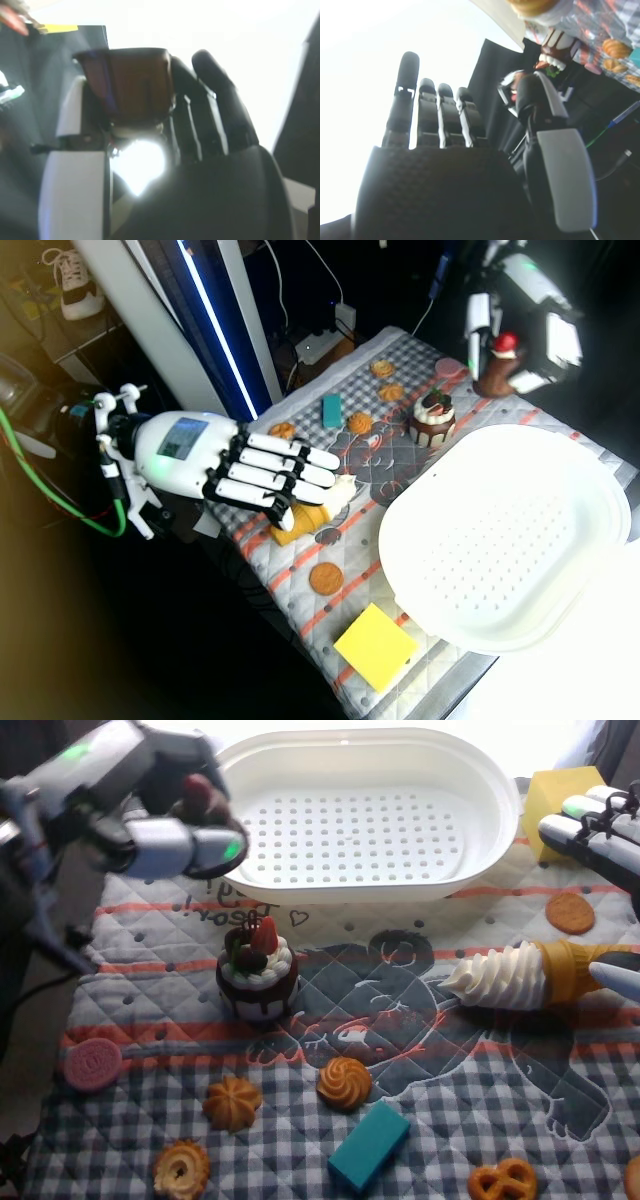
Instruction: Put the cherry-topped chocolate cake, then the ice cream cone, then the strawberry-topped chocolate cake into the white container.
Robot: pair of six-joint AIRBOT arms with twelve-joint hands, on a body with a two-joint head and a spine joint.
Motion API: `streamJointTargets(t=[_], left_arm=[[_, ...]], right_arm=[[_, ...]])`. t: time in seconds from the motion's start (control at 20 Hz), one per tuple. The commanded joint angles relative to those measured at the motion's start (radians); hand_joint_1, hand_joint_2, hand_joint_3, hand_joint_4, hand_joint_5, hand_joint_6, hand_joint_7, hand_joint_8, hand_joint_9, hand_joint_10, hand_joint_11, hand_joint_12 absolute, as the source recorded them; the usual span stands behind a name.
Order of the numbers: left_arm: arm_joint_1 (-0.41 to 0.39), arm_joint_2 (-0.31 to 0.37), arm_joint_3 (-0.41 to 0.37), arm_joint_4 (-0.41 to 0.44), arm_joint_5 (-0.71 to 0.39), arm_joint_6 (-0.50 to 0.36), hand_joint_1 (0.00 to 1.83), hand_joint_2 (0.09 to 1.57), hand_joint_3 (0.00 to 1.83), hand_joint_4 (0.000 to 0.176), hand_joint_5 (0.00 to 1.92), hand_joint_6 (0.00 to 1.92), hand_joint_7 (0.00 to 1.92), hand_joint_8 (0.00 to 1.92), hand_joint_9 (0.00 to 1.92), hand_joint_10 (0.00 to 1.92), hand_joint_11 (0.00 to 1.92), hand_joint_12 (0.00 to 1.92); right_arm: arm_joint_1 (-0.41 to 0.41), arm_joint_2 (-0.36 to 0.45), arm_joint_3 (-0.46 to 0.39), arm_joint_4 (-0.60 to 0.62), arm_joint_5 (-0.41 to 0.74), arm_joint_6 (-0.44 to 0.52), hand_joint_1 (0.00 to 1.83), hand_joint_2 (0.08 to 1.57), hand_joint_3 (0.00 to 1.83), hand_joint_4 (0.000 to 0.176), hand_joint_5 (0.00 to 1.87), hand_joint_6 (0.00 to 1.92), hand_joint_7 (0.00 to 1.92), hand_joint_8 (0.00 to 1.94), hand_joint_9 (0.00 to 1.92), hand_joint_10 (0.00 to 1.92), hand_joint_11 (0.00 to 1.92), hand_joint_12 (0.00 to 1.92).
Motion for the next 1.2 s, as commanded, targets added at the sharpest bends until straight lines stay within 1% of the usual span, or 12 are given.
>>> streamJointTargets(t=[0.0, 0.1, 0.25, 0.55, 0.6, 0.65, 0.7, 0.75, 0.9, 0.95, 1.05, 1.15], left_arm=[[-0.022, -0.011, 0.017, -0.008, -0.059, 0.032, 1.31, 1.26, 0.0, 0.0, 0.63, 1.39, 0.71, 1.49, 0.68, 1.58, 0.27, 1.83], [-0.059, -0.057, 0.066, -0.057, -0.004, 0.101, 1.13, 1.27, 0.0, 0.0, 0.66, 1.45, 0.41, 1.26, 0.43, 1.53, 0.26, 1.9], [-0.103, -0.126, 0.169, -0.126, 0.078, 0.124, 1.3, 1.27, 0.02, 0.0, 0.62, 1.46, 0.69, 1.48, 0.64, 1.67, 0.48, 1.92], [-0.125, -0.218, 0.283, -0.304, 0.154, 0.305, 1.11, 1.32, 0.0, 0.0, 0.54, 1.54, 0.67, 1.56, 0.4, 1.34, 0.12, 1.87], [-0.122, -0.226, 0.294, -0.317, 0.163, 0.306, 1.24, 1.29, 0.0, 0.0, 0.35, 1.08, 0.64, 1.54, 0.35, 1.2, 0.06, 1.83], [-0.119, -0.229, 0.298, -0.325, 0.167, 0.306, 0.89, 1.18, 0.0, 0.001, 0.19, 0.59, 0.29, 0.47, 0.23, 0.8, 0.01, 1.69], [-0.118, -0.231, 0.3, -0.326, 0.17, 0.306, 0.89, 1.18, 0.0, 0.001, 0.19, 0.59, 0.29, 0.47, 0.23, 0.8, 0.01, 1.69], [-0.117, -0.232, 0.3, -0.328, 0.17, 0.306, 0.72, 1.09, 0.0, 0.047, 0.08, 0.24, 0.17, 0.06, 0.07, 0.49, 0.0, 1.48], [-0.113, -0.229, 0.293, -0.325, 0.16, 0.306, 0.62, 1.02, 0.0, 0.127, 0.0, 0.0, 0.0, 0.0, 0.0, 0.03, 0.0, 0.92], [-0.112, -0.226, 0.29, -0.323, 0.157, 0.306, 0.62, 1.02, 0.0, 0.127, 0.0, 0.0, 0.0, 0.0, 0.0, 0.03, 0.0, 0.92], [-0.105, -0.197, 0.246, -0.288, 0.117, 0.296, 0.6, 0.99, 0.0, 0.129, 0.0, 0.0, 0.0, 0.0, 0.0, 0.0, 0.0, 0.06], [-0.091, -0.159, 0.199, -0.21, 0.077, 0.208, 0.58, 0.99, 0.0, 0.125, 0.0, 0.0, 0.0, 0.0, 0.0, 0.0, 0.0, 0.01]], right_arm=[[0.006, 0.002, 0.002, -0.002, 0.129, -0.003, 0.47, 1.33, 0.0, 0.0, 0.0, 0.0, 0.0, 0.0, 0.0, 0.0, 0.0, 1.32], [0.005, -0.004, 0.005, -0.002, 0.129, -0.003, 0.56, 1.33, 0.0, 0.0, 0.0, 0.0, 0.0, 0.0, 0.01, 0.0, 0.0, 1.28], [0.005, -0.011, 0.008, -0.001, 0.129, -0.003, 0.52, 1.33, 0.0, 0.0, 0.0, 0.0, 0.0, 0.0, 0.02, 0.01, 0.0, 1.36], [0.005, -0.019, 0.014, -0.001, 0.129, 0.006, 0.47, 1.34, 0.0, 0.0, 0.0, 0.0, 0.0, 0.0, 0.03, 0.03, 0.0, 1.25], [0.004, -0.019, 0.014, 0.001, 0.129, 0.006, 0.52, 1.34, 0.0, 0.0, 0.0, 0.0, 0.0, 0.0, 0.03, 0.02, 0.0, 1.25], [0.003, -0.019, 0.014, 0.002, 0.129, 0.006, 0.51, 1.35, 0.0, 0.0, 0.0, 0.0, 0.0, 0.0, 0.04, 0.03, 0.0, 1.31], [0.003, -0.019, 0.014, 0.003, 0.129, 0.006, 0.51, 1.35, 0.0, 0.0, 0.0, 0.0, 0.0, 0.0, 0.04, 0.03, 0.0, 1.31], [0.003, -0.019, 0.014, 0.003, 0.129, 0.008, 0.48, 1.36, 0.0, 0.0, 0.0, 0.0, 0.0, 0.0, 0.04, 0.03, 0.0, 1.33], [0.0, -0.019, 0.014, 0.004, 0.129, 0.009, 0.52, 1.36, 0.0, 0.0, 0.0, 0.0, 0.0, 0.0, 0.05, 0.05, 0.0, 1.41], [0.0, -0.019, 0.014, 0.004, 0.129, 0.009, 0.52, 1.36, 0.0, 0.0, 0.0, 0.0, 0.0, 0.0, 0.05, 0.05, 0.0, 1.41], [0.0, -0.019, 0.014, 0.004, 0.129, 0.014, 0.51, 1.34, 0.0, 0.0, 0.0, 0.0, 0.0, 0.0, 0.06, 0.06, 0.0, 1.44], [-0.001, -0.019, 0.014, 0.003, 0.129, 0.022, 0.48, 1.33, 0.0, 0.0, 0.0, 0.0, 0.0, 0.0, 0.05, 0.06, 0.0, 1.44]])
